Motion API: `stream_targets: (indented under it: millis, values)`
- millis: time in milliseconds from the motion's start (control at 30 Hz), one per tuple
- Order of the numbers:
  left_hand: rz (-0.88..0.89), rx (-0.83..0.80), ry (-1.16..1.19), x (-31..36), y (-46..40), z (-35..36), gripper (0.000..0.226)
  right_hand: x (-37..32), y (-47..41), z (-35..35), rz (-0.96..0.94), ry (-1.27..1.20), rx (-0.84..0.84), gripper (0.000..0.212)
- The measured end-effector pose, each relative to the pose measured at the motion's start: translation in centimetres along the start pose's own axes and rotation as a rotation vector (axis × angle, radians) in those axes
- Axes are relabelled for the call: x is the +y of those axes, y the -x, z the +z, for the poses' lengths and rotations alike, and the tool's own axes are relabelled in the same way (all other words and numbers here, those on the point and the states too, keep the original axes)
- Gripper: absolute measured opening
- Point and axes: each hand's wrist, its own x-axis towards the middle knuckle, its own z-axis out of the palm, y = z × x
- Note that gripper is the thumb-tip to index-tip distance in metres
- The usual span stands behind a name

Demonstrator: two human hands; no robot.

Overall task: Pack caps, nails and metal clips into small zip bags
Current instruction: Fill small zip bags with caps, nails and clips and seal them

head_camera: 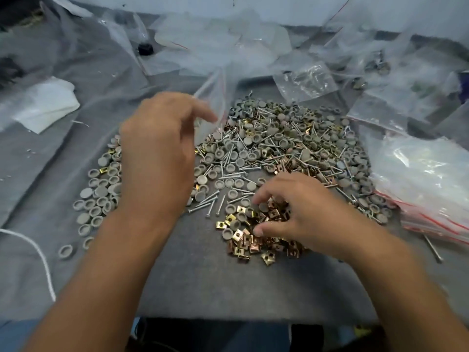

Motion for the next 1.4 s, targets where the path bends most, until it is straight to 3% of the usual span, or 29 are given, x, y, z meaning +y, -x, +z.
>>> stream_targets:
  millis: [200,367,533,933,1067,1200,1400]
  values:
    - [0.098,-0.246,-0.068,1.1,0.7,1.2,0.027,0.0,-0.4,1.3,-0.055,0.056,0.134,0.018]
    - [0.094,-0.355,-0.067,1.1,0.9,1.9,0.036,0.1,0.9,0.4,-0.062,-0.056,0.139,0.022]
    - [0.1,-0.403,-0.061,1.3,1.1,2.3,0.024,-1.3,1.0,1.2,-0.131,0.039,0.025,0.025]
    - [0.03,-0.427,0.008,1.6,1.1,1.8,0.049,-0.7,0.7,0.9,-0.13,-0.096,0.072,0.018]
    - [0.018,-0.435,0.001,1.5,1.1,1.6,0.056,-0.8,1.1,-0.3,-0.198,-0.354,0.313,0.009]
    - [0.006,-0.448,0.031,1.8,1.1,1.7,0.058,-1.8,0.9,-0.4,-0.259,-0.542,0.649,0.021]
    - [0.024,-0.471,0.113,2.3,1.4,1.8,0.056,-2.6,-0.1,0.7,-0.276,-0.06,0.959,0.019]
